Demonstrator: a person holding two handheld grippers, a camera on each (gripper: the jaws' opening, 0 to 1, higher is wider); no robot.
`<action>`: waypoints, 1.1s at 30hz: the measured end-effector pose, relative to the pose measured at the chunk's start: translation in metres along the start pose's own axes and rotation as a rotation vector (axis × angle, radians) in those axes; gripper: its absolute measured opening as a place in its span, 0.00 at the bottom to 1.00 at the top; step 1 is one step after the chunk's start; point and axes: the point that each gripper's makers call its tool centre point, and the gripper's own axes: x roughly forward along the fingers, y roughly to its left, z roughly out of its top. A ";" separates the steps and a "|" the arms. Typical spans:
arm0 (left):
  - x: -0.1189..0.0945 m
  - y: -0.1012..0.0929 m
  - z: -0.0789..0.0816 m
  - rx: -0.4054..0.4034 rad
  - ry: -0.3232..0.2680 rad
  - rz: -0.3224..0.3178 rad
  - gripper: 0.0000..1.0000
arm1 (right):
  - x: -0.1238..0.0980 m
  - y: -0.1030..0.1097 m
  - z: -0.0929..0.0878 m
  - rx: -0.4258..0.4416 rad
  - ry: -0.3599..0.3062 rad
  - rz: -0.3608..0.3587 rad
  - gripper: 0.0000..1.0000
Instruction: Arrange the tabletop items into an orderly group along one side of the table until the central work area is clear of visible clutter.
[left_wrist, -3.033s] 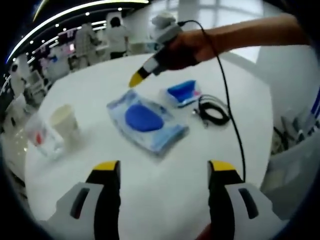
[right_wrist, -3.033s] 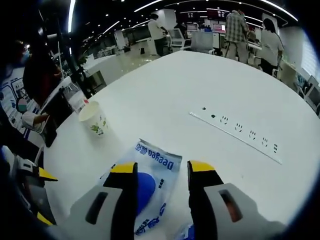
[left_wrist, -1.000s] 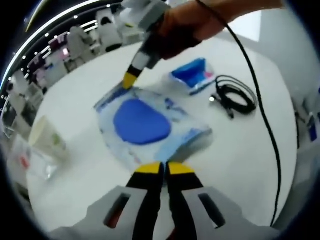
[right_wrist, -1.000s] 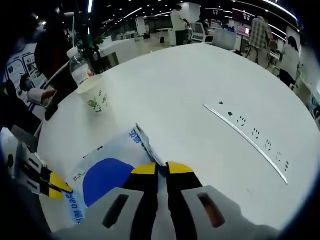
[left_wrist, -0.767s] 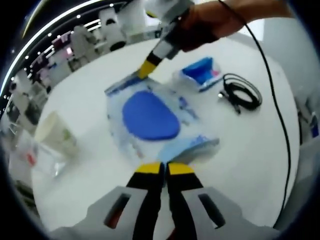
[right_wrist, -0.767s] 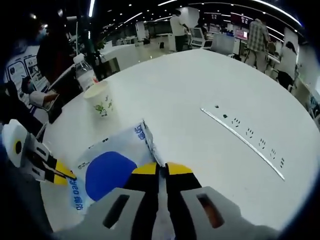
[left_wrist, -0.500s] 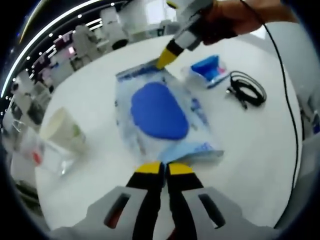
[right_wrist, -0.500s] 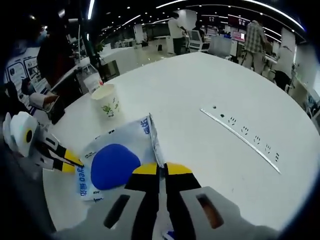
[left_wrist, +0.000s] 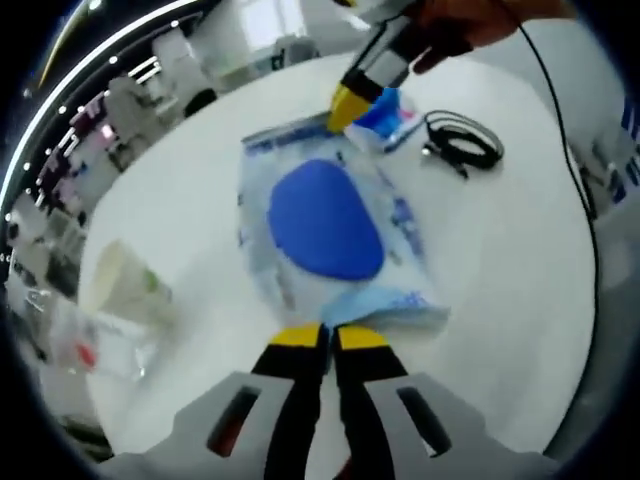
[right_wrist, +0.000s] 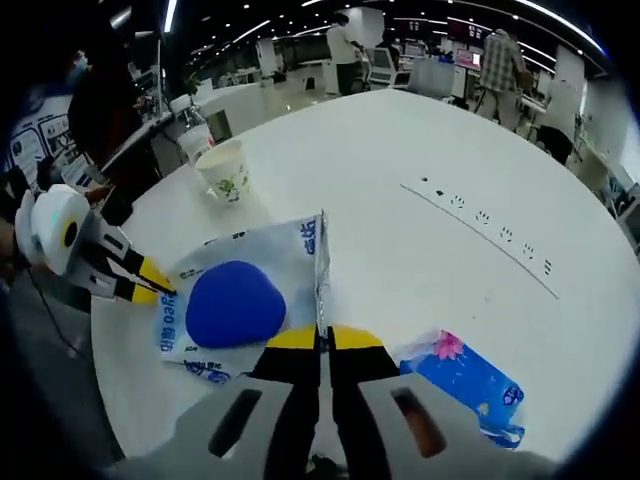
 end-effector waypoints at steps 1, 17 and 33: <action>-0.001 0.003 -0.002 0.004 0.004 0.000 0.01 | 0.000 0.001 -0.001 0.004 0.000 0.001 0.02; -0.003 0.007 -0.008 0.032 0.028 -0.012 0.02 | 0.015 -0.014 -0.024 0.072 0.016 0.000 0.01; 0.000 0.012 -0.008 0.049 0.040 0.000 0.06 | 0.017 -0.013 -0.031 0.090 0.020 -0.007 0.01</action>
